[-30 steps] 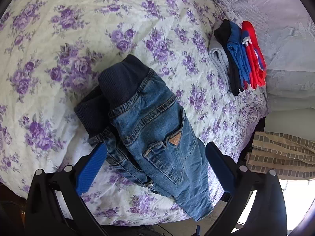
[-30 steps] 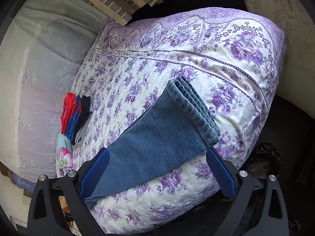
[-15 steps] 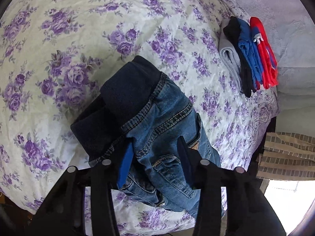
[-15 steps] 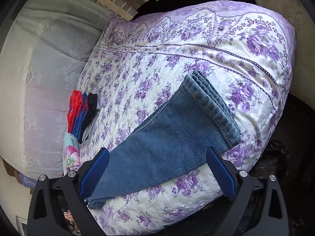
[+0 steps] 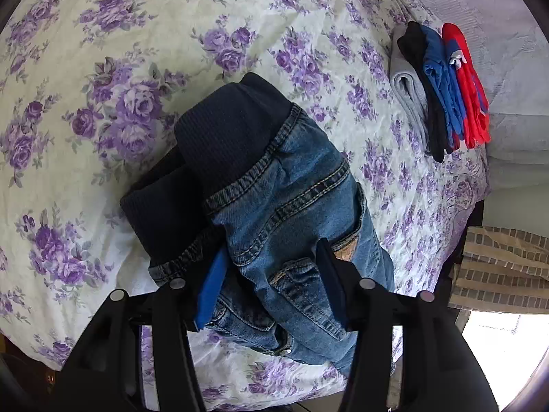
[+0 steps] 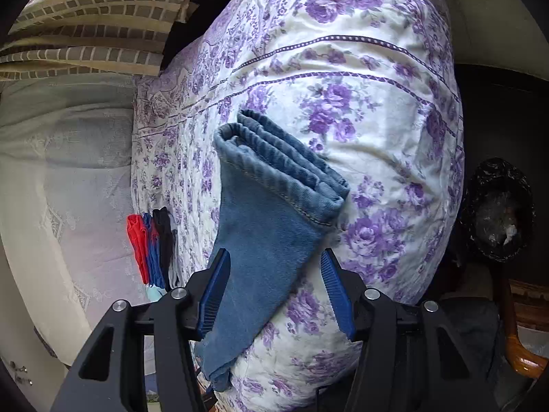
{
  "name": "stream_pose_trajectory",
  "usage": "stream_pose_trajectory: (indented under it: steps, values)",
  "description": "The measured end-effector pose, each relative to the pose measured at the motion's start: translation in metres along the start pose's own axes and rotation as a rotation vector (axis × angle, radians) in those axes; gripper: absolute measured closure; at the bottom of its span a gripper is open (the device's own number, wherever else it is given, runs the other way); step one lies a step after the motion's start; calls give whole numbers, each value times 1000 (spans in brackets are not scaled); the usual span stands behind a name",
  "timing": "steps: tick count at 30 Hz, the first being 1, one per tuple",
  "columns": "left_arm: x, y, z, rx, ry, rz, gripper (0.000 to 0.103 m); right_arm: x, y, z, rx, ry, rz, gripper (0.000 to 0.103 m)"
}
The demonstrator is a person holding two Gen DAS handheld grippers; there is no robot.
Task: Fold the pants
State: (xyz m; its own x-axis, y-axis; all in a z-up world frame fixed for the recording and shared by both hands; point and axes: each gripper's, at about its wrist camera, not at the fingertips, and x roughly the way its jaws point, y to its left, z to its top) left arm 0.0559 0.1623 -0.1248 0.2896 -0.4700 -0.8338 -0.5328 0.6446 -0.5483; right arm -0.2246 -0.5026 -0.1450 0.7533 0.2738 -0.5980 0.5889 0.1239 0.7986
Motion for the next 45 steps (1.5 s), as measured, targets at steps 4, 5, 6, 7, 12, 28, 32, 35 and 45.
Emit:
stream_pose_trajectory:
  steps: [4,5,6,7,12,28,32,35,45]
  values:
    - [7,-3,5,-1,8,-4,50,5,-4,2,-1,-5,-15,50]
    - [10,-4,8,1,2,-4,50,7,-1,4,-28,-12,-17,52]
    - [13,-4,11,-1,-4,-6,51,10,2,6,-61,-16,-23,66]
    - [16,-4,12,-5,-8,-5,55,13,5,8,-79,-14,-26,84]
    - [-18,-17,7,57,-134,-81,92,3,52,15,-243,-63,20,96]
    - [-164,15,-43,-131,-425,-230,94,89,228,62,-456,104,249,96]
    - [-139,-2,-16,-109,-365,-185,94,124,232,69,-403,104,218,96]
    - [-106,-25,23,-86,-333,-162,93,150,230,81,-374,74,184,96]
    - [-20,-49,118,-167,-224,-174,57,239,252,103,-489,-3,-52,68]
